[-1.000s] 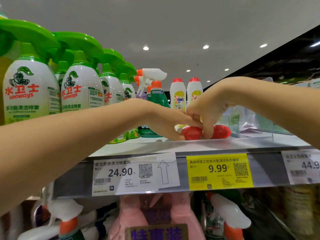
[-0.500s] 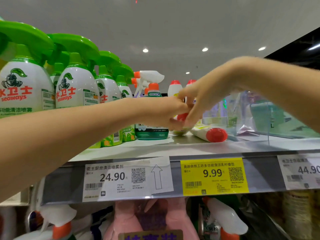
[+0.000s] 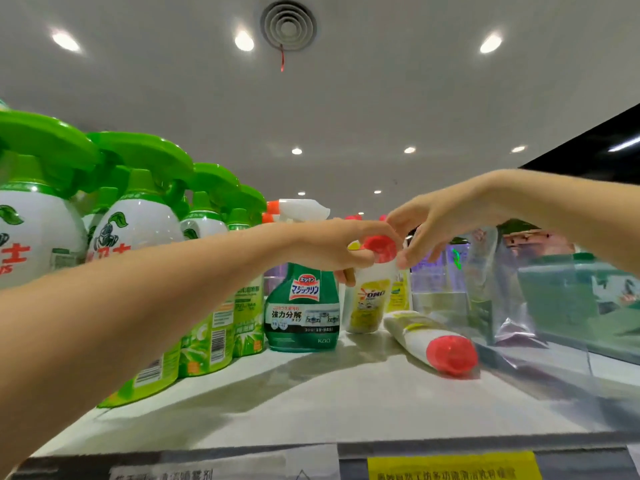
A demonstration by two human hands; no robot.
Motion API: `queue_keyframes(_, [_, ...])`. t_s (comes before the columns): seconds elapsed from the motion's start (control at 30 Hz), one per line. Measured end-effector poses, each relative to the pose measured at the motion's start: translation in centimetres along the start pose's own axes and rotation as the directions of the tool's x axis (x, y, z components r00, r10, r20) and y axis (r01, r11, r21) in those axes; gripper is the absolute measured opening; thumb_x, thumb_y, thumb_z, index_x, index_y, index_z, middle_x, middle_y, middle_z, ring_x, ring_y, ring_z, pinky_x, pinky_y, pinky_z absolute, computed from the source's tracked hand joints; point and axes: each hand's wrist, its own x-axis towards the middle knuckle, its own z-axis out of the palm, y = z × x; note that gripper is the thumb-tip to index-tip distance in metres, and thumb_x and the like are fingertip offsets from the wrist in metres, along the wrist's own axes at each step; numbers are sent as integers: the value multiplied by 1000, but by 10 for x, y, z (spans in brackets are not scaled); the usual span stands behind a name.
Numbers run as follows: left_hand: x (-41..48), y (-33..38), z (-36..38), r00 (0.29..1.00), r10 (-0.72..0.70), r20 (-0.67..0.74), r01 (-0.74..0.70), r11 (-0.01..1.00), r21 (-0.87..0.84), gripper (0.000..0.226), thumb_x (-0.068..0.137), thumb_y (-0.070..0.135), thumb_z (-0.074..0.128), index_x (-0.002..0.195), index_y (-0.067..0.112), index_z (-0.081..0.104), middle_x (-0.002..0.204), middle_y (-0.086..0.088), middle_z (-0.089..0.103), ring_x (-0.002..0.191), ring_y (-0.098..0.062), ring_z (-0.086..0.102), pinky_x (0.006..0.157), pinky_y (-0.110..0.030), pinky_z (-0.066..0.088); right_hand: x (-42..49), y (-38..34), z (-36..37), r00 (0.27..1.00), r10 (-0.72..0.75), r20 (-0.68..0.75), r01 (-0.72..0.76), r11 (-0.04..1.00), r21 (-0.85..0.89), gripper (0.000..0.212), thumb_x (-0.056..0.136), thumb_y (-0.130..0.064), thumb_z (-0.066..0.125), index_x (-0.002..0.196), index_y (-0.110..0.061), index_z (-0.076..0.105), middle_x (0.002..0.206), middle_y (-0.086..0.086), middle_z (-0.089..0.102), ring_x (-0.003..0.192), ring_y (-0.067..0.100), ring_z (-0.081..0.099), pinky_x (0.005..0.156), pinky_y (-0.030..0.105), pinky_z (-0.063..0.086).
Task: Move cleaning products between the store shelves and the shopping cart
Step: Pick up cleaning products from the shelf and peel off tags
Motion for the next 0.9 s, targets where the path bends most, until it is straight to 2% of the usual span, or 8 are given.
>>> queue_keyframes(0.1, [11, -5, -6, 1000, -3, -31, 2, 999, -44, 30, 102, 21, 44, 128, 36, 43, 95, 13, 54, 66, -6, 66, 59, -15, 53, 12, 4, -2, 997, -43, -65, 43, 999, -3, 60, 84, -22, 74, 136, -33, 47, 126, -15, 59, 113, 8, 59, 100, 40, 50])
queue_keyframes(0.23, [22, -8, -18, 999, -24, -27, 21, 997, -79, 26, 101, 21, 45, 123, 34, 42, 99, 7, 57, 69, -8, 65, 60, -17, 53, 36, 13, -2, 985, -86, -151, 108, 984, 139, 53, 83, -17, 74, 126, -34, 49, 114, -13, 64, 103, 5, 64, 97, 34, 53])
queue_keyframes(0.33, [30, -11, -25, 984, -83, -160, 66, 991, -113, 35, 98, 24, 53, 129, 27, 36, 105, -1, 61, 63, -5, 61, 57, -16, 54, 47, 19, -6, 969, -90, -231, 152, 951, 268, 43, 83, -15, 73, 119, -25, 52, 118, -3, 66, 105, 12, 66, 94, 36, 54])
queue_keyframes(0.43, [44, -15, -27, 940, -129, -316, 143, 989, 23, 43, 94, 24, 60, 130, 19, 38, 112, -3, 61, 79, -11, 60, 65, -19, 51, 59, 26, -7, 940, -70, -334, 182, 931, 316, 39, 86, -16, 71, 120, -14, 53, 115, 6, 67, 102, 21, 69, 90, 38, 56])
queue_keyframes(0.53, [63, -18, -17, 926, -144, -350, 227, 951, 210, 45, 92, 25, 61, 131, 12, 42, 123, -7, 50, 99, -19, 53, 83, -27, 47, 71, 30, -6, 908, -65, -414, 224, 910, 349, 35, 89, -17, 67, 121, -12, 55, 110, 5, 68, 94, 18, 70, 75, 29, 59])
queue_keyframes(0.67, [79, -24, -2, 893, -185, -409, 318, 904, 287, 39, 97, 13, 53, 134, 8, 42, 132, -10, 37, 99, -21, 53, 87, -29, 48, 89, 32, 1, 852, -39, -522, 270, 887, 375, 19, 91, -24, 63, 108, -16, 58, 97, 1, 69, 85, 14, 69, 63, 21, 53])
queue_keyframes(0.73, [79, -28, 5, 890, -197, -411, 338, 890, 306, 42, 96, 8, 52, 136, 5, 38, 136, -12, 35, 102, -20, 50, 88, -27, 45, 99, 35, 5, 822, -13, -569, 280, 880, 384, 11, 94, -23, 60, 103, -17, 58, 91, -1, 67, 81, 13, 67, 64, 22, 52])
queue_keyframes(0.9, [70, -32, 25, 945, -156, -289, 283, 834, 473, 49, 93, 8, 55, 138, 6, 36, 136, -12, 36, 93, -16, 48, 79, -25, 46, 114, 37, 6, 816, 25, -577, 181, 938, 297, 21, 99, -23, 53, 118, -14, 52, 99, 2, 62, 87, 15, 61, 68, 24, 48])
